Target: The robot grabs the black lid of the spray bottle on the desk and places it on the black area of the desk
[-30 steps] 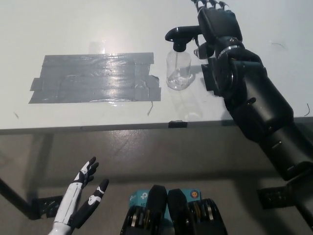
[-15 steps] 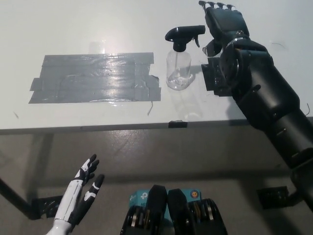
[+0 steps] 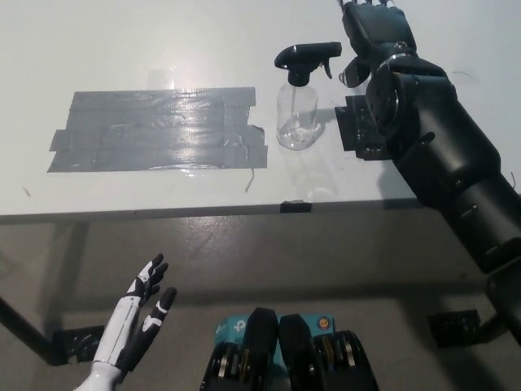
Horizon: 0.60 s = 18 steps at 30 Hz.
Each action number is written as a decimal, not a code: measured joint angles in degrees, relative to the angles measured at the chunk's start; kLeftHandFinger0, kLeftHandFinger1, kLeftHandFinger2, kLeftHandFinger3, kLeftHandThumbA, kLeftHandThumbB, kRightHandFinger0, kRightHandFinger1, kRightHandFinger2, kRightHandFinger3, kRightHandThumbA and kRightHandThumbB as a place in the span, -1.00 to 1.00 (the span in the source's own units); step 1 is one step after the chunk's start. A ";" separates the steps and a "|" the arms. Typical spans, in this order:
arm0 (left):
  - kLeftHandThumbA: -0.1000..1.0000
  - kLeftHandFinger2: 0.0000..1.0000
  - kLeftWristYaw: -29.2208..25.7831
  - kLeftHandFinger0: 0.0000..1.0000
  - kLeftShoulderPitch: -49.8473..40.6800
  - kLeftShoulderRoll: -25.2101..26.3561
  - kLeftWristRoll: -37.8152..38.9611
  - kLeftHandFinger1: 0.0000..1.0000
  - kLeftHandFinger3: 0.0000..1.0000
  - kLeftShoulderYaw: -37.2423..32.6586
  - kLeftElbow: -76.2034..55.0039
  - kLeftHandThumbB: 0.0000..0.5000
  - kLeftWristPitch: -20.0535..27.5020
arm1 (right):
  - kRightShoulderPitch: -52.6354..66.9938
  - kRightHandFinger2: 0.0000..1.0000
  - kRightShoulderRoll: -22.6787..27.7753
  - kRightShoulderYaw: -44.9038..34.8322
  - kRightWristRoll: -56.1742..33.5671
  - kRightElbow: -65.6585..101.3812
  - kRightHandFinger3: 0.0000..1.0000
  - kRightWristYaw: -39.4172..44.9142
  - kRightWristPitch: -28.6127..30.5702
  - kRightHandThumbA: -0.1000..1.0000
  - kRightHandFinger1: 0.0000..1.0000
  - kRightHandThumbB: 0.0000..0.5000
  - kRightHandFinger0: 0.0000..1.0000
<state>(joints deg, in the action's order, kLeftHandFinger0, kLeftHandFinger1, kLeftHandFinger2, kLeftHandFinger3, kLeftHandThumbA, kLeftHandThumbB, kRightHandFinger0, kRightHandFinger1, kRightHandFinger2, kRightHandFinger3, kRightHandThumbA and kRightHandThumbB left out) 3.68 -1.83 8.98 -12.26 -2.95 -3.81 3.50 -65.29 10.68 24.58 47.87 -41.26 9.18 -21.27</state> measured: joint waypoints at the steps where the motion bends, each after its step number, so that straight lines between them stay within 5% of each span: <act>1: 0.80 1.00 -0.01 1.00 -0.01 0.00 0.01 1.00 1.00 0.02 0.00 -0.91 0.00 | -0.01 1.00 -0.04 0.00 0.00 -0.03 1.00 -0.05 0.04 0.72 1.00 1.00 1.00; 18: 0.86 1.00 0.00 1.00 0.06 0.03 0.01 1.00 1.00 0.20 -0.01 -0.86 0.51 | -0.60 1.00 -2.81 1.83 -0.08 -4.46 1.00 -1.11 0.79 0.64 1.00 1.00 1.00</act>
<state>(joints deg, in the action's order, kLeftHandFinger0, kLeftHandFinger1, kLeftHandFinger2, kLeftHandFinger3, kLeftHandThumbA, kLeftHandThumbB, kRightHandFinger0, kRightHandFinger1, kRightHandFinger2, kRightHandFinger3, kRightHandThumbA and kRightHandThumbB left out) 3.68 -1.77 9.02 -12.25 -2.75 -3.82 4.01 -65.89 7.88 26.42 47.80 -45.72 8.07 -20.49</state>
